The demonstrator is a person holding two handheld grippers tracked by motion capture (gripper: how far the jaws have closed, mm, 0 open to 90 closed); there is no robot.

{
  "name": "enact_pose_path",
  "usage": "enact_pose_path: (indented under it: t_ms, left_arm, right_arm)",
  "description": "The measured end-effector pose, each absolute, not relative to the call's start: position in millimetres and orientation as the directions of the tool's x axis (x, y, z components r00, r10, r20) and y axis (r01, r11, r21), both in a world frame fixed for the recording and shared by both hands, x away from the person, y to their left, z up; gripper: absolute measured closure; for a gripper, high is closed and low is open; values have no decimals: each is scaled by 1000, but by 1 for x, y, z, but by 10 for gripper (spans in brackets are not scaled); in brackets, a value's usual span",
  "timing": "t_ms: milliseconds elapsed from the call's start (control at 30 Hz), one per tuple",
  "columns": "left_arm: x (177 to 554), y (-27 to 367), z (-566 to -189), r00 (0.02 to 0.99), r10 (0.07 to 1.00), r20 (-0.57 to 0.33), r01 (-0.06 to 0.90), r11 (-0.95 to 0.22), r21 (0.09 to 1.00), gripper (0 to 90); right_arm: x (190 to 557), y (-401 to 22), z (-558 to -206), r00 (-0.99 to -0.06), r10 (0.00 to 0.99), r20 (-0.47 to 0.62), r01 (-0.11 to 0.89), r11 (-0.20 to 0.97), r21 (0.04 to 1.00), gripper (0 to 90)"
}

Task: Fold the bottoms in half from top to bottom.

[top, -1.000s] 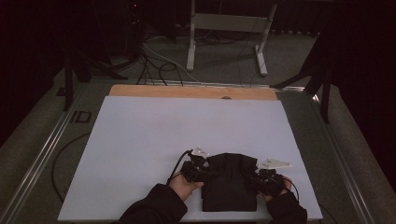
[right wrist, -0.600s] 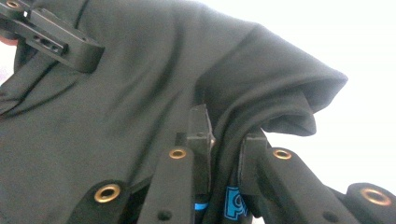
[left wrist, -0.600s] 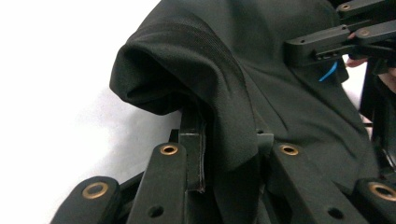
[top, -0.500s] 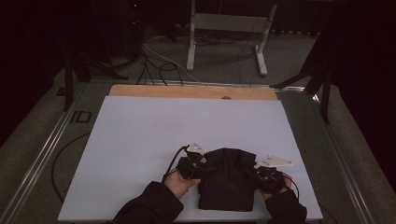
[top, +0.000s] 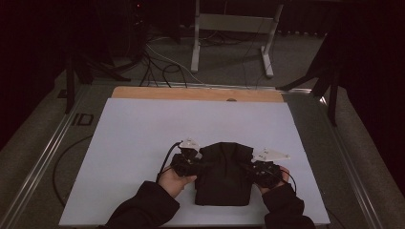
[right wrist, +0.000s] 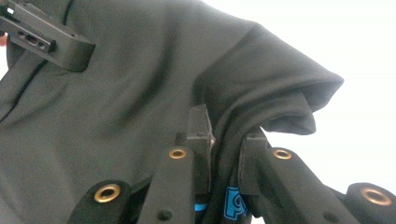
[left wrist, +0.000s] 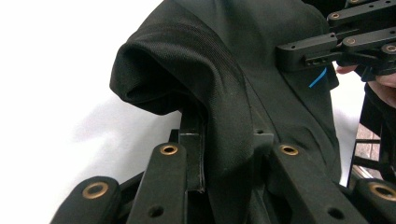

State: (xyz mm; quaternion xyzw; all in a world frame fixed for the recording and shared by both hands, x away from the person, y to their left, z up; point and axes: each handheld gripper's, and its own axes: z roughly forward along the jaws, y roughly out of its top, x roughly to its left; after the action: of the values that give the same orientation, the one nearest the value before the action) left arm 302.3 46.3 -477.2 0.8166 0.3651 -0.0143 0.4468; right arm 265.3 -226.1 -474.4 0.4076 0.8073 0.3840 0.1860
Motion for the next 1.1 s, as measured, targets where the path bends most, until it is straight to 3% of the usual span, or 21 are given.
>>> enact_pose_path:
  t_ms: [1100]
  left_arm:
    - [324, 104, -452, 675, 654, -341, 626, -264, 733, 767]
  right_arm:
    - [308, -164, -450, -649, 761, -22, 438, 397, 807, 798]
